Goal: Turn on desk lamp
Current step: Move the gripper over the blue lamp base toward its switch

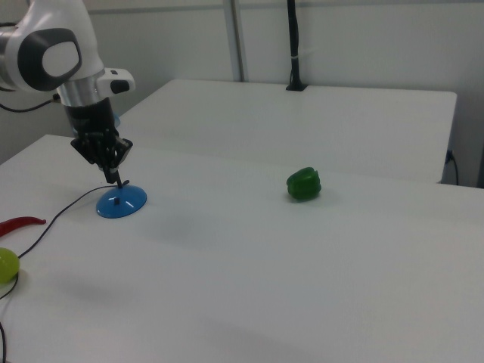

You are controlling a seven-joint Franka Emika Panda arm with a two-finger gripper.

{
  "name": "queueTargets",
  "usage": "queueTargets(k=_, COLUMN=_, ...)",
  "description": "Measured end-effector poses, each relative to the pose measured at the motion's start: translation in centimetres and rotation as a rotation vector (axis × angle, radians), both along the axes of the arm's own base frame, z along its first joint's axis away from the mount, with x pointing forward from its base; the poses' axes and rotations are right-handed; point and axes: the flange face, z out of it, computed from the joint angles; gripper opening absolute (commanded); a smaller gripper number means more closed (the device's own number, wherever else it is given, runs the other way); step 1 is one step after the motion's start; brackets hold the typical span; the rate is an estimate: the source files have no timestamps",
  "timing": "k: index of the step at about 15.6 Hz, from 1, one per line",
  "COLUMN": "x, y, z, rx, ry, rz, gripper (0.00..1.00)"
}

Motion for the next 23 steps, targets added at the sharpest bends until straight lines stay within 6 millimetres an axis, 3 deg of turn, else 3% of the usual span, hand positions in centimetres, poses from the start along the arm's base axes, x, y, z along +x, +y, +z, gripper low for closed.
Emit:
queueTargets(k=5, x=0.3, y=2.0, z=-2.7, rx=0.004, ry=0.017, rz=0.058, gripper=0.00)
queueTargets(k=17, x=3.3, y=9.4, z=-11.7, rx=0.041, ry=-0.129, rz=0.162, gripper=0.00)
queueTargets(k=23, x=5.4, y=11.7, z=-16.0, rx=0.069, ry=-0.241, rz=0.182, gripper=0.00)
